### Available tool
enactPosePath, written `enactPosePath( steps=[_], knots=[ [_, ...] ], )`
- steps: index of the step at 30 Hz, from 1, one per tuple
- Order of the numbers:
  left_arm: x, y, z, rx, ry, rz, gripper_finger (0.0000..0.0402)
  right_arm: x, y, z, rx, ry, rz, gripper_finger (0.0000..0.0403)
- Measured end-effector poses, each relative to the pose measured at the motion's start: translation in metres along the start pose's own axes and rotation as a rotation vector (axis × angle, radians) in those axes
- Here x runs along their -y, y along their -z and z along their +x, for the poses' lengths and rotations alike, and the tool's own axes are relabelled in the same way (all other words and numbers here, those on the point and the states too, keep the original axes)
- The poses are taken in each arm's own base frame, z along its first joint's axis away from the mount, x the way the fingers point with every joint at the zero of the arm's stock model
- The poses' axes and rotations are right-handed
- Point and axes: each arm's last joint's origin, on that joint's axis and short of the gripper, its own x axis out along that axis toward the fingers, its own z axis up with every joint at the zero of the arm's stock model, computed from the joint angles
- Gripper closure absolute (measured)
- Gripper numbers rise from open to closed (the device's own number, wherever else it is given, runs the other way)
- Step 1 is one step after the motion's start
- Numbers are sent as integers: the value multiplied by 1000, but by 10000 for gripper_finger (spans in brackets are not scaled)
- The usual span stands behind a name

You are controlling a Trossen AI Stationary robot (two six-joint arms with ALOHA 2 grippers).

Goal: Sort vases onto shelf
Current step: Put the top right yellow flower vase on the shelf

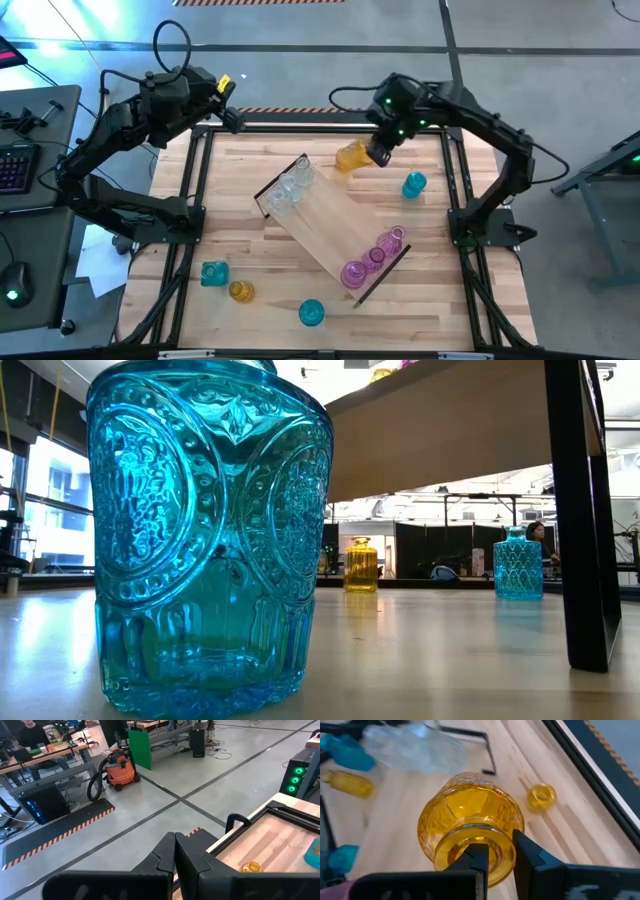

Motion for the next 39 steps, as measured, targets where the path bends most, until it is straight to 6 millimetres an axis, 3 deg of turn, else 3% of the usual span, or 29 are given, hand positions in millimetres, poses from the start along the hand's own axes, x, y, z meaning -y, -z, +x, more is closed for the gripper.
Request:
enactPosePath(
  steps=[6,16,23,25,31,39],
  knots=[
    [5,0,0,-8,178,22,401,-23,-4,-11,54,-56,-46,376],
    [25,3,14,-63,264,-10,401,-46,-19,27,0,-222,-115,375],
    [44,10,25,-136,393,78,401,-53,-18,32,-17,-253,-188,375],
    [51,11,25,-165,447,34,401,-57,-17,32,-18,-259,-220,375],
    [74,14,14,-203,600,-6,401,-68,-13,32,-11,-234,-309,375],
    [117,25,-8,-174,742,256,401,-71,-12,33,-9,-223,-334,375]
  ],
)
